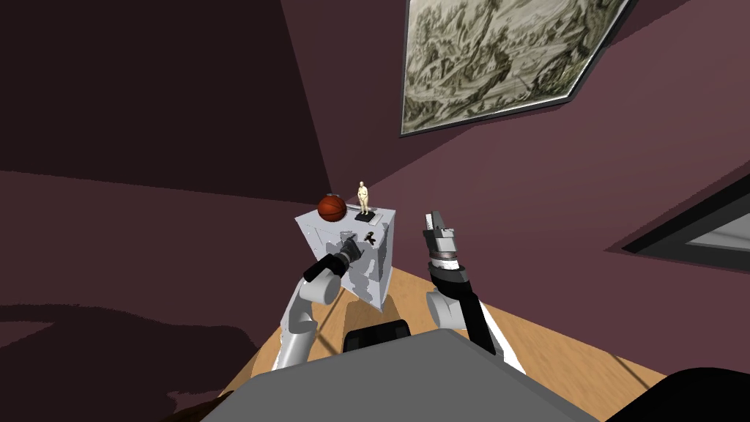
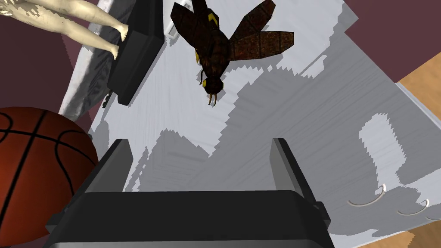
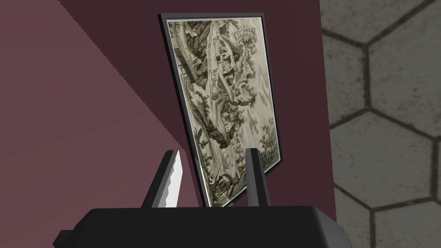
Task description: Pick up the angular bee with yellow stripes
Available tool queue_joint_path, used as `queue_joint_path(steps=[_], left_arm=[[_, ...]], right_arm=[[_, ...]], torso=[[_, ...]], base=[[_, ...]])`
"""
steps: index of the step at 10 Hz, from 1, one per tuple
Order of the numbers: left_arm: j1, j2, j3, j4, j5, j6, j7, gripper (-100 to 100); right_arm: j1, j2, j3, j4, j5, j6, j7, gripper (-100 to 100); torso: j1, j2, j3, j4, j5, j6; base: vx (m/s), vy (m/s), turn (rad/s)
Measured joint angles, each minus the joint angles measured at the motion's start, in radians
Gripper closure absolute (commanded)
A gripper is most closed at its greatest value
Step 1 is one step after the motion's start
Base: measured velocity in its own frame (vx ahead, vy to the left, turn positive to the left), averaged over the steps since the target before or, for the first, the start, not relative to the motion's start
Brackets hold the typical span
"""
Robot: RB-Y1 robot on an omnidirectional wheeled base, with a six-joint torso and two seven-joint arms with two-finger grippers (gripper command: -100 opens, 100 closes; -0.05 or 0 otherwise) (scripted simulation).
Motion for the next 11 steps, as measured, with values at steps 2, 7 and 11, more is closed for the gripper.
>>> queue_joint_path(steps=[2,7,11], left_arm=[[-0.003,-0.030,-0.006,-0.004,-0.003,0.014,0.006,0],[-0.003,-0.030,-0.006,-0.003,-0.003,0.014,0.005,100],[-0.008,-0.012,-0.004,-0.007,-0.003,0.023,0.009,-100]], right_arm=[[0.000,0.000,0.000,0.000,0.000,0.000,0.000,0],[0.000,0.000,0.000,0.000,0.000,0.000,0.000,0],[0.000,0.000,0.000,0.000,0.000,0.000,0.000,0]], torso=[[0.001,0.000,0.000,0.000,0.000,0.000],[0.002,0.000,0.000,0.000,0.000,0.000],[0.002,0.000,0.000,0.000,0.000,0.000]], base=[[0.001,-0.005,-0.004],[0.000,0.000,0.000],[0.000,0.000,0.000]])
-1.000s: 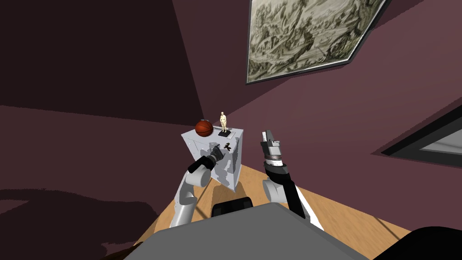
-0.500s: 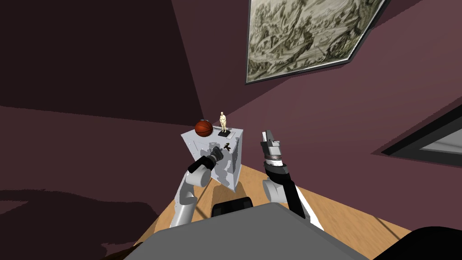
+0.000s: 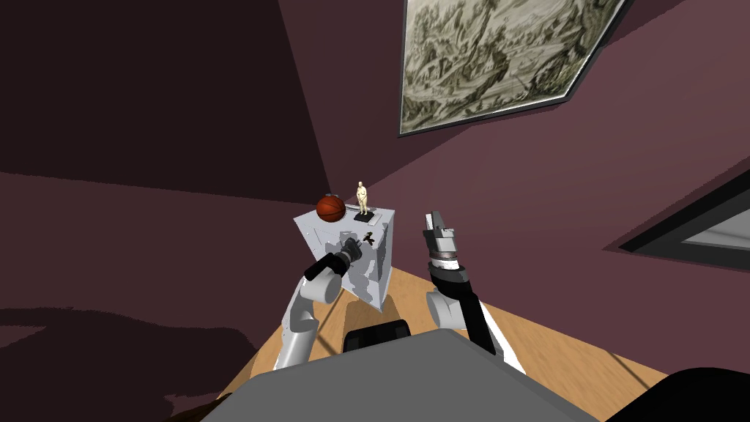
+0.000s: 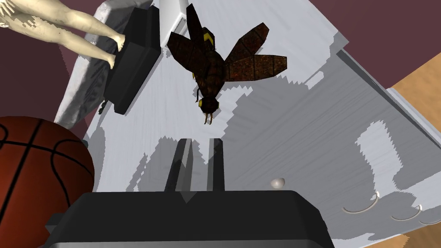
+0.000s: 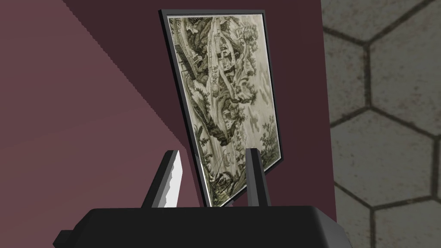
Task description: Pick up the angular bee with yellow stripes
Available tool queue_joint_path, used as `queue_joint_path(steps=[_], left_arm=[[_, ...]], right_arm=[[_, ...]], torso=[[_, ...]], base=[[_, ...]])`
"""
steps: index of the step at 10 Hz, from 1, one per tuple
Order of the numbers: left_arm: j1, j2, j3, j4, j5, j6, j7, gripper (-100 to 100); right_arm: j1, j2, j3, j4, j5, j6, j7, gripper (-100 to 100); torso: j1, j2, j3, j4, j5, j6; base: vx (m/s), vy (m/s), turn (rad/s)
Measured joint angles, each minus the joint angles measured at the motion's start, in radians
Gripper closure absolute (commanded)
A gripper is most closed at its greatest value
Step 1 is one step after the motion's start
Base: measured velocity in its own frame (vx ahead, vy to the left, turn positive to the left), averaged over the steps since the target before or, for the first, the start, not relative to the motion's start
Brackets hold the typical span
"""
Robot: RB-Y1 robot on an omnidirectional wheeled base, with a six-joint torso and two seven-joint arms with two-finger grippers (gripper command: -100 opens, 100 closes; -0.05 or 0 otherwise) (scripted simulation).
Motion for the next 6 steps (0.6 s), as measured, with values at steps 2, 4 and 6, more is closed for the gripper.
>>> queue_joint_path(steps=[2,4,6], left_arm=[[-0.009,0.045,-0.002,-0.007,-0.004,0.025,0.011,-100],[-0.028,0.089,0.002,-0.016,-0.001,0.063,0.029,-100],[-0.052,0.118,0.004,-0.031,-0.002,0.112,0.052,-100]], right_arm=[[0.000,0.000,0.000,0.000,0.000,0.000,0.000,0],[0.000,0.000,0.000,0.000,0.000,0.000,0.000,0],[0.000,0.000,0.000,0.000,0.000,0.000,0.000,0]], torso=[[0.000,0.000,0.000,0.000,0.000,0.000],[0.000,0.000,0.000,0.000,0.000,0.000],[0.000,0.000,0.000,0.000,0.000,0.000]], base=[[0.000,0.000,0.000],[0.000,0.000,0.000],[-0.006,0.005,0.007]])
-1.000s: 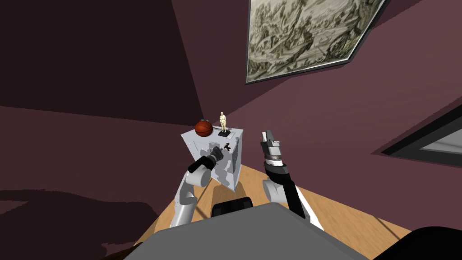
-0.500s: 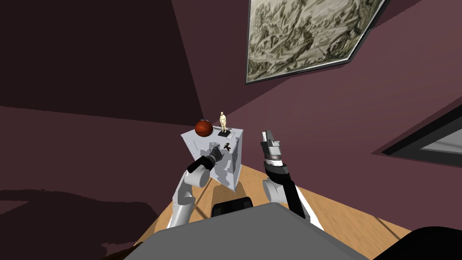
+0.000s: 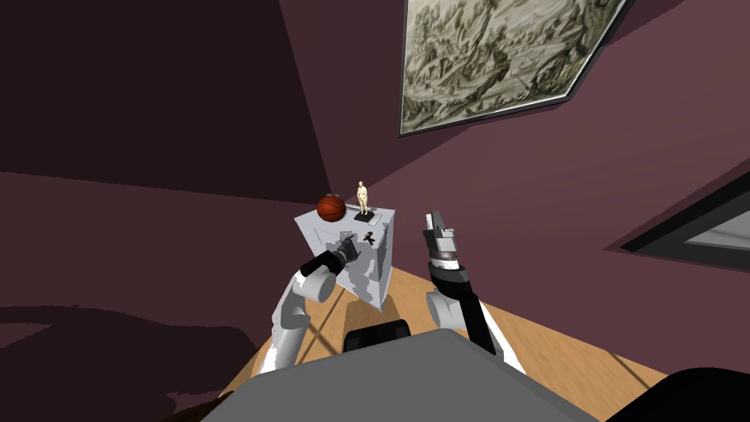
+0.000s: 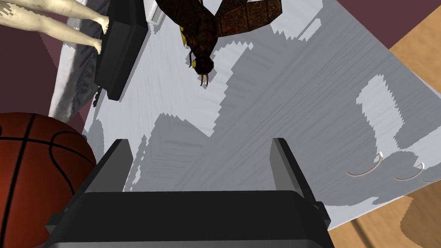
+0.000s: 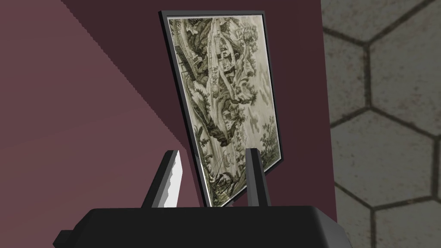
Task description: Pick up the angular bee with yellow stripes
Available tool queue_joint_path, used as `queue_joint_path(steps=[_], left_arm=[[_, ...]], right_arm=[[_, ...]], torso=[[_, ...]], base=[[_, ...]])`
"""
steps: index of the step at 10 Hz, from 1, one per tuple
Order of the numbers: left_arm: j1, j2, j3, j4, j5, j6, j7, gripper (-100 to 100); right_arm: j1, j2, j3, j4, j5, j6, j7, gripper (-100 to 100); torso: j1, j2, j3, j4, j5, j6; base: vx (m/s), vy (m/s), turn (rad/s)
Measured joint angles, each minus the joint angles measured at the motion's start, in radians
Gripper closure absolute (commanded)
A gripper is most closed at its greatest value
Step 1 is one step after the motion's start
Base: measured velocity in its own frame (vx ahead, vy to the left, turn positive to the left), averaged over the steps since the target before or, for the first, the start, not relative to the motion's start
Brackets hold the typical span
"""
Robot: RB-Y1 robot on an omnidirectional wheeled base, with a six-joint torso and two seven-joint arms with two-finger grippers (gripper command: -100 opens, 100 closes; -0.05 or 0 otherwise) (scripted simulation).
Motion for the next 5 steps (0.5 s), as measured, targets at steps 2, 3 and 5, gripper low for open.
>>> queue_joint_path(steps=[2,3,5], left_arm=[[-0.032,0.018,0.004,-0.018,-0.002,0.057,0.028,-100],[-0.047,0.025,0.006,-0.029,-0.003,0.088,0.043,-100],[-0.063,0.029,0.006,-0.040,-0.005,0.129,0.060,-100]], right_arm=[[0.000,0.000,0.000,0.000,0.000,0.000,0.000,0],[0.000,0.000,0.000,0.000,0.000,0.000,0.000,0],[0.000,0.000,0.000,0.000,0.000,0.000,0.000,0]], torso=[[0.000,0.000,0.000,0.000,0.000,0.000],[0.000,0.000,0.000,0.000,0.000,0.000],[0.000,0.000,0.000,0.000,0.000,0.000]], base=[[-0.007,0.004,0.010],[-0.005,0.003,0.002],[-0.007,0.003,0.008]])
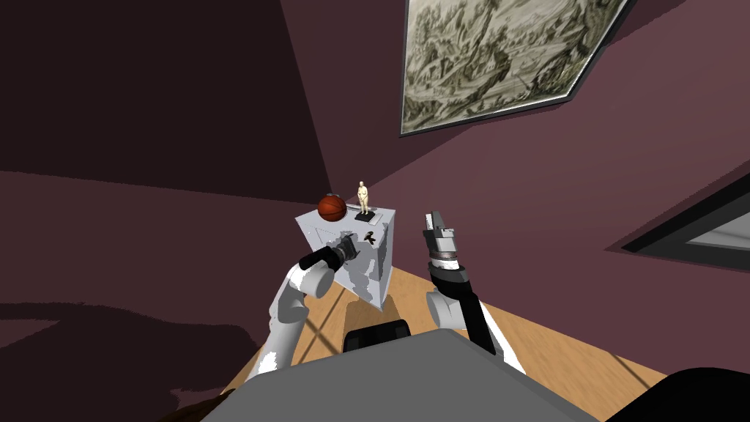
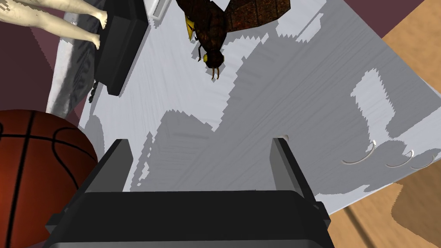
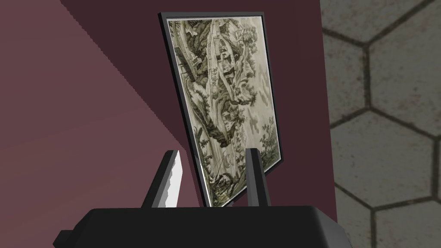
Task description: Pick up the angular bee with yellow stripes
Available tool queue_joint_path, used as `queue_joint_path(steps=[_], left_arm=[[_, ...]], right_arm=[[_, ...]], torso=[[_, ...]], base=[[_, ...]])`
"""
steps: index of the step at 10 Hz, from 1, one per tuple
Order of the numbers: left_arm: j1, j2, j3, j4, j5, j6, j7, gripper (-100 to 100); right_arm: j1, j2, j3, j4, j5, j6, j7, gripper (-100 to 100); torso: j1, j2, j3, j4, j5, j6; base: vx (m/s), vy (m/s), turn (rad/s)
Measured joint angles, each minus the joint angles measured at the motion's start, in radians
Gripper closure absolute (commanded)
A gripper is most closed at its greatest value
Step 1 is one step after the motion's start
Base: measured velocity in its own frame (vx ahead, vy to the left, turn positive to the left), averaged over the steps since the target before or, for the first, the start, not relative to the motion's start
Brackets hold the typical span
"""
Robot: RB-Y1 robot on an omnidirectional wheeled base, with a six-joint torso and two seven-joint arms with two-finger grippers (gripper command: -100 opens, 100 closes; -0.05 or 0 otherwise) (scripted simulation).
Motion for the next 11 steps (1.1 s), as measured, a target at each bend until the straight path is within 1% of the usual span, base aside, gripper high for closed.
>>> queue_joint_path(steps=[2,7,9,11], left_arm=[[-0.030,0.004,0.001,-0.019,-0.004,0.056,0.030,-100],[-0.078,0.009,0.007,-0.057,-0.003,0.175,0.082,-100],[-0.101,0.009,0.008,-0.079,-0.002,0.231,0.112,-100],[-0.116,0.008,0.010,-0.091,0.000,0.273,0.132,-100]], right_arm=[[0.000,0.000,0.000,0.000,0.000,0.000,0.000,0],[0.000,0.000,0.000,0.000,0.000,0.000,0.000,0],[0.000,0.000,0.000,0.000,0.000,0.000,0.000,0],[0.000,0.000,0.000,0.000,0.000,0.000,0.000,0]], torso=[[0.000,0.000,0.000,0.000,0.000,0.000],[0.000,0.000,0.000,0.000,0.000,0.000],[0.000,-0.001,0.000,0.000,0.000,0.000],[0.000,-0.001,-0.001,0.000,0.000,0.000]], base=[[-0.004,0.002,0.004],[0.000,0.000,0.000],[0.007,-0.001,-0.004],[0.012,-0.003,-0.012]])
